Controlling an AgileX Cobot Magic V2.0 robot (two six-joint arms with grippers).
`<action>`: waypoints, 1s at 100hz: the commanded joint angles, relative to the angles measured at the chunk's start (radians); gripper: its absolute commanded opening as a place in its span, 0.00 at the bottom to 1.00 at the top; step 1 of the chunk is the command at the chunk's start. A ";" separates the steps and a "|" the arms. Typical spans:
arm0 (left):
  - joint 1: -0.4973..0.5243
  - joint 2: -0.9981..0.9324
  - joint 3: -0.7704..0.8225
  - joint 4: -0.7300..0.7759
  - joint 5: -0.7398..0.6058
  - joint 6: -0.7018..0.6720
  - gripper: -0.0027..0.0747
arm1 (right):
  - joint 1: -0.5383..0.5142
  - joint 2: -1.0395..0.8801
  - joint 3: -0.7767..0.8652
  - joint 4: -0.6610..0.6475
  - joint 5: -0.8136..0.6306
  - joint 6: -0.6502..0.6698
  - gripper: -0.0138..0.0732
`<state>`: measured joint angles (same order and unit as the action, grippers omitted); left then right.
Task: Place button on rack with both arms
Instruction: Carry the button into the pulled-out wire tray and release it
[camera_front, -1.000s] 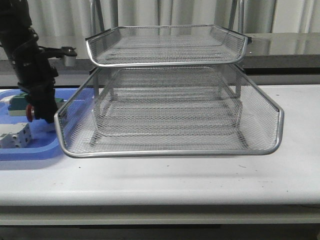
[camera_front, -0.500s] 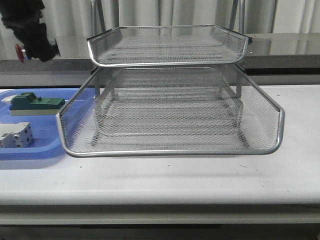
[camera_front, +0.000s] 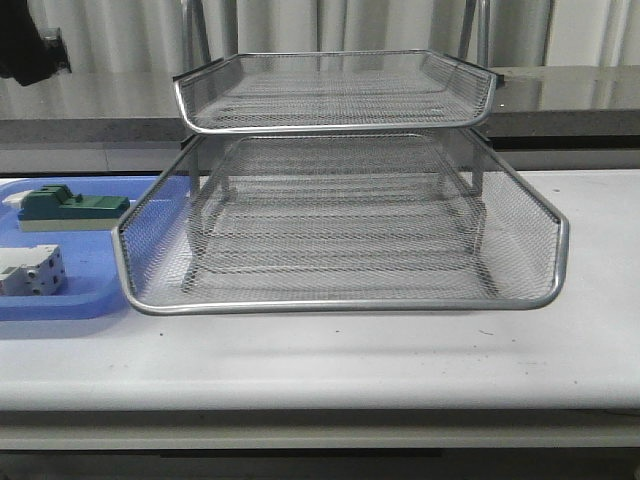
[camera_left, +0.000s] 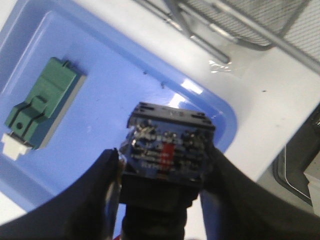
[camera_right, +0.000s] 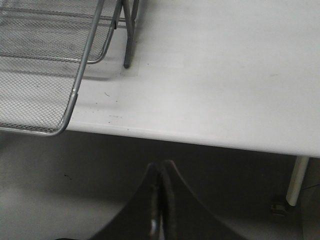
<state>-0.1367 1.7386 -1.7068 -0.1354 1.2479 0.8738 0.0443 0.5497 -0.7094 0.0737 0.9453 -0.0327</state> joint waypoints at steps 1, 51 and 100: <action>-0.053 -0.103 0.020 -0.060 0.032 -0.011 0.01 | -0.004 0.003 -0.036 0.001 -0.059 -0.001 0.08; -0.474 -0.057 0.049 -0.160 -0.077 -0.011 0.01 | -0.004 0.003 -0.036 0.001 -0.059 -0.001 0.08; -0.522 0.098 0.049 -0.154 -0.186 -0.011 0.18 | -0.004 0.003 -0.036 0.001 -0.059 -0.001 0.08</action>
<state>-0.6514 1.8767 -1.6328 -0.2624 1.0698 0.8731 0.0443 0.5497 -0.7094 0.0737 0.9453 -0.0327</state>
